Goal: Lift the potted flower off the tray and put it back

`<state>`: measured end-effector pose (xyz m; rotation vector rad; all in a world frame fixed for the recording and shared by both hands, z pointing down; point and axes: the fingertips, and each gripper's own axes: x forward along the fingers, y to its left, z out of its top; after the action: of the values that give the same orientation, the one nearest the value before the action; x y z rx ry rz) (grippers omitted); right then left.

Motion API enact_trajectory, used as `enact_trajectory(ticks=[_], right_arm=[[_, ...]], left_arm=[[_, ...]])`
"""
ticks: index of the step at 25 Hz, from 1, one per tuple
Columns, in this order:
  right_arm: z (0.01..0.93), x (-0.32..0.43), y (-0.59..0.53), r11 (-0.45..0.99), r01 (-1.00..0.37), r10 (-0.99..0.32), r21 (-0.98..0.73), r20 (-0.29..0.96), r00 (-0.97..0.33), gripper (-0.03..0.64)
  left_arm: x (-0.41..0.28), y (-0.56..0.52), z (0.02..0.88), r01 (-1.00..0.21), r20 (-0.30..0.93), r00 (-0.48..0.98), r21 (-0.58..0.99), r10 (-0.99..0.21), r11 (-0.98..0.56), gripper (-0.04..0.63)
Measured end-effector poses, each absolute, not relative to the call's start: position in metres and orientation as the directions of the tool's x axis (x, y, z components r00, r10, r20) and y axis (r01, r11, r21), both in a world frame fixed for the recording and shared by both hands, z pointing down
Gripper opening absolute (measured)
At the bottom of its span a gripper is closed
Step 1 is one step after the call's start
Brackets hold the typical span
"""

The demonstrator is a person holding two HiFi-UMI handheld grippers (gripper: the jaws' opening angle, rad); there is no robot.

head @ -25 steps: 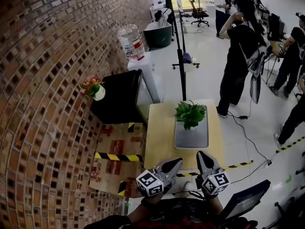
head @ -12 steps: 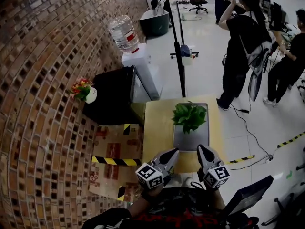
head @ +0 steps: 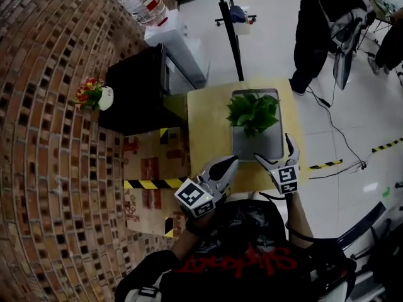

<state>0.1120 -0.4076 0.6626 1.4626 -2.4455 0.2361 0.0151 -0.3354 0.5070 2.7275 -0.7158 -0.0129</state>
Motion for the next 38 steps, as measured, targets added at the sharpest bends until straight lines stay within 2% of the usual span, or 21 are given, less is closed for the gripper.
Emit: enact_trajectory(ticks=[3,10,14,16,20,25,29,32,38], right_arm=[[0.707,0.113,-0.421,0.477,-0.878,-0.812,-0.027,0.368,-0.453,0.584],[0.798,0.094,-0.458,0.491,-0.869,-0.757,-0.051,0.469,-0.455,0.579],[0.830,0.090,-0.492,0.481,-0.877,-0.747,-0.019,0.515,-0.421,0.563],[0.836,0.082,-0.504,0.473,-0.880,-0.744,-0.046,0.514,-0.427,0.563],[0.840,0.074,-0.514,0.463,-0.883,-0.747,-0.078,0.502,-0.436,0.563],[0.838,0.067,-0.530,0.452,-0.887,-0.762,-0.090,0.479,-0.436,0.563],[0.845,0.067,-0.550,0.416,-0.903,-0.774,-0.107,0.480,-0.413,0.563],[0.848,0.061,-0.557,0.404,-0.906,-0.784,-0.122,0.464,-0.412,0.523],[0.809,0.058,-0.540,0.435,-0.889,-0.794,-0.143,0.405,-0.454,0.518]], left_arm=[[-0.001,-0.332,0.513,-0.490,0.082,0.869,0.267,-0.487,-0.830,0.002],[-0.023,-0.334,0.542,-0.529,0.200,0.848,0.355,-0.490,-0.771,0.005],[-0.019,-0.339,0.524,-0.533,0.182,0.846,0.291,-0.500,-0.795,0.000],[-0.019,-0.342,0.526,-0.516,0.201,0.857,0.327,-0.475,-0.792,0.000],[-0.008,-0.340,0.546,-0.419,0.218,0.908,0.498,-0.358,-0.760,0.000],[-0.002,-0.336,0.554,-0.384,0.224,0.923,0.526,-0.312,-0.759,0.002],[-0.002,-0.343,0.551,-0.386,0.225,0.923,0.541,-0.314,-0.747,0.002],[-0.008,-0.343,0.556,-0.388,0.228,0.922,0.518,-0.314,-0.762,0.002],[-0.015,-0.361,0.553,-0.427,0.201,0.903,0.514,-0.379,-0.744,0.003]])
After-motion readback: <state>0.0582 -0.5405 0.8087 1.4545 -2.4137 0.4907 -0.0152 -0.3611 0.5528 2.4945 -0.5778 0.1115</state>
